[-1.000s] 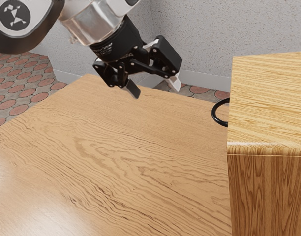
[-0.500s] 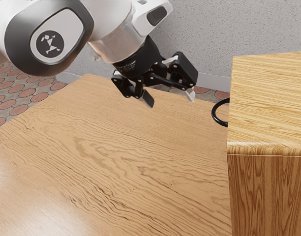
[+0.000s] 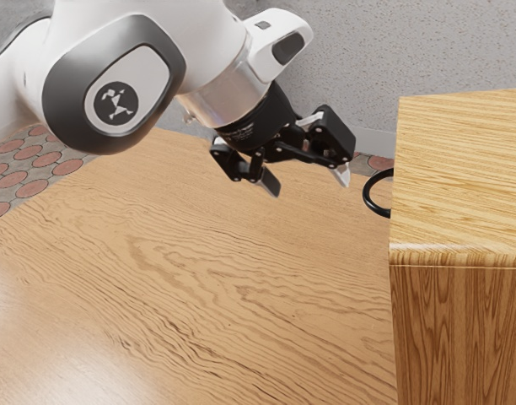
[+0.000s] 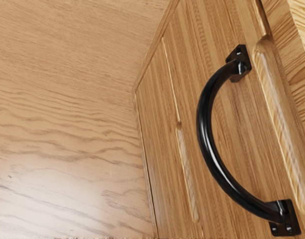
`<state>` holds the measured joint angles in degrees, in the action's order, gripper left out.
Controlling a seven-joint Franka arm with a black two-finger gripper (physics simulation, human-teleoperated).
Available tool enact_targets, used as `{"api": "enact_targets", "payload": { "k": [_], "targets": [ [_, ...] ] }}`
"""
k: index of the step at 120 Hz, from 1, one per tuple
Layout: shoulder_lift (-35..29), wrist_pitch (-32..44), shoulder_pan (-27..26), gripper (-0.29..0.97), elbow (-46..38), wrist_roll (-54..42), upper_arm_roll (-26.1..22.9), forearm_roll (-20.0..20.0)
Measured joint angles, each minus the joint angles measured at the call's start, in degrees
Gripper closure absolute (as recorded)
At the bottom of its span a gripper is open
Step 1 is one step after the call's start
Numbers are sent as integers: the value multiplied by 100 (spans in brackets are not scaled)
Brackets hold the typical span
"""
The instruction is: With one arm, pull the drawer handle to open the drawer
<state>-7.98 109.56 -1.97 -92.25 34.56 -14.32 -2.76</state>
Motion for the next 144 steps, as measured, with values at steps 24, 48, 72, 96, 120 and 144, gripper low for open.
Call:
{"api": "enact_targets", "payload": {
  "k": [24, 48, 72, 96, 120, 144],
  "targets": [
    [86, 185, -1, 0, -132, 32, -13, 52],
    [239, 479, 10, 0, -117, 54, -12, 41],
    [360, 650, 6, 0, -141, 69, -2, 44],
    [508, 778, 5, 0, -222, 79, 17, 68],
    [508, 908, -26, 0, -232, 89, 12, 76],
    [481, 929, 47, 0, -245, 89, 21, 85]
  ]
}}
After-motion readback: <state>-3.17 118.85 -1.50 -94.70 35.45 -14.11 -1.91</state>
